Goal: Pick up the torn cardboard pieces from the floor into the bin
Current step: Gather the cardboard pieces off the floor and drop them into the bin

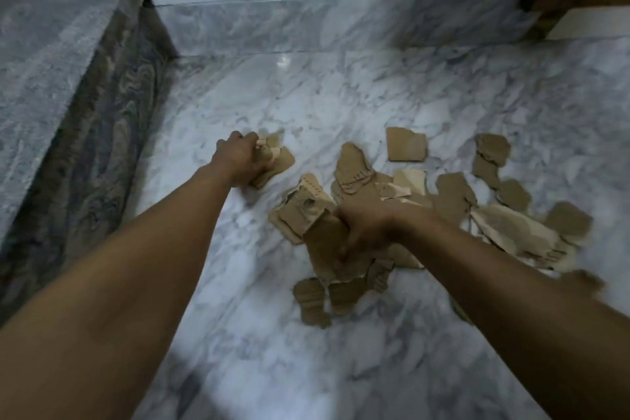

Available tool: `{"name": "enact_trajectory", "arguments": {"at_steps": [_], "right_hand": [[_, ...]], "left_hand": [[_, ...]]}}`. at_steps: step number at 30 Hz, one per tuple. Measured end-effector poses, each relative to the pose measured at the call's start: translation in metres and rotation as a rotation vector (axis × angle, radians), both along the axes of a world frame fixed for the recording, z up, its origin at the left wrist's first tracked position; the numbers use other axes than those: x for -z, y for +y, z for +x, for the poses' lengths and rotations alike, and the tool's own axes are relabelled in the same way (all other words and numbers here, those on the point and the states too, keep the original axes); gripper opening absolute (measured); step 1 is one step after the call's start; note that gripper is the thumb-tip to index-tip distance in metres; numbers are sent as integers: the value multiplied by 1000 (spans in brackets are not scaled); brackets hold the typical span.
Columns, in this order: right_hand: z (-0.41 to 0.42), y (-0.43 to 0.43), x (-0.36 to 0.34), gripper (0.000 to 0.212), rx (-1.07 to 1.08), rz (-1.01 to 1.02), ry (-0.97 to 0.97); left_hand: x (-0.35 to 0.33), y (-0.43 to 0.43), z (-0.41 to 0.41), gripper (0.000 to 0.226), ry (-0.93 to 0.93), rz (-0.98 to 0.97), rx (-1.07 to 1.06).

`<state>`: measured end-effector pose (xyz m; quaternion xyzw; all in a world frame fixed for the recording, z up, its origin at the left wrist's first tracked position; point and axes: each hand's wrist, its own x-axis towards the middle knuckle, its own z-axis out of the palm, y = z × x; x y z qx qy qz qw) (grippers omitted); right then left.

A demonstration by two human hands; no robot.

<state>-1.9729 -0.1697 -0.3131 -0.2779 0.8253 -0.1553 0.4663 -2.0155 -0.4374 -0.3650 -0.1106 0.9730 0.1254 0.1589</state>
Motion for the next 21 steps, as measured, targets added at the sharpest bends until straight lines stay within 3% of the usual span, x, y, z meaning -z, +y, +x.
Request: {"name": "enact_trajectory", "arguments": {"at_steps": [6, 10, 12, 16, 19, 21], "right_hand": [[18, 12, -9, 34, 23, -45, 46], [31, 46, -19, 34, 64, 12, 90], [34, 62, -25, 36, 60, 121, 71], [39, 74, -25, 34, 70, 182, 55], [51, 61, -13, 33, 76, 65, 116], [60, 52, -1, 47, -1, 11, 239]], "left_hand": [[-20, -8, 65, 48, 157, 247, -222], [-57, 5, 117, 62, -60, 397, -183], [-66, 26, 136, 66, -204, 321, -50], [-60, 83, 159, 41, -382, 173, 317], [-35, 110, 176, 61, -358, 47, 487], [-22, 115, 185, 73, -259, 8, 508]]}}
